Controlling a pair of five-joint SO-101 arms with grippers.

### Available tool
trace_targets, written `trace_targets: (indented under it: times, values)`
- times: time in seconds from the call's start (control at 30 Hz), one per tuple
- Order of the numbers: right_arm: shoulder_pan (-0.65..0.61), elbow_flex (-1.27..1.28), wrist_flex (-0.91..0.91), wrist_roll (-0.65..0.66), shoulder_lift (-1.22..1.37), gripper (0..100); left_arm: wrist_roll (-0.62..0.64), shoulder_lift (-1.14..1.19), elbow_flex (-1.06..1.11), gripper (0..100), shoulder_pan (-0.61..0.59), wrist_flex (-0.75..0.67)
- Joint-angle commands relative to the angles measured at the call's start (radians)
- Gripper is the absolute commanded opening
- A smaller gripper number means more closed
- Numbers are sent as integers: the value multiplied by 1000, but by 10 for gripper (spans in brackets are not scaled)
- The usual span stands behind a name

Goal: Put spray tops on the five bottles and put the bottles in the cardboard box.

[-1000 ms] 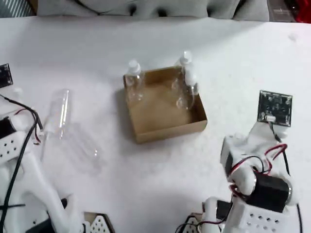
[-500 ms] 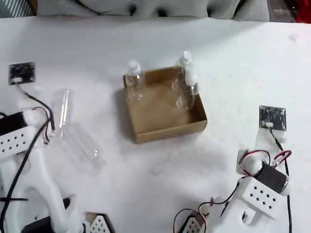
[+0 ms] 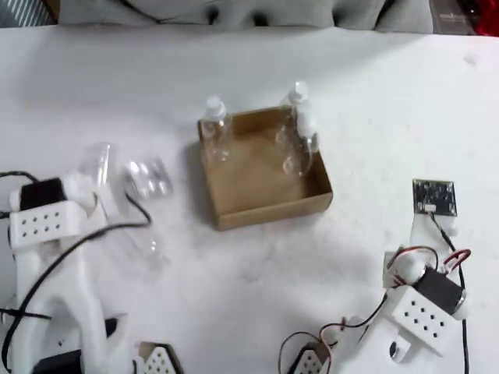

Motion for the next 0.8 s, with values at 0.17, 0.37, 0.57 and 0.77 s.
trace_targets:
  times: [0.17,0.37,0.57,0.77]
  values:
    - [4,-8,-7,9,-2,19,-582,-7,-18,21,101,146]
    - [4,-8,-7,9,-2,19,-494,1,-9,171,203,63]
    - [4,-8,-7,9,-2,19,-391,2,81,252,223,-117]
    - [4,-8,-7,9,-2,19,-391,-4,222,253,231,-285]
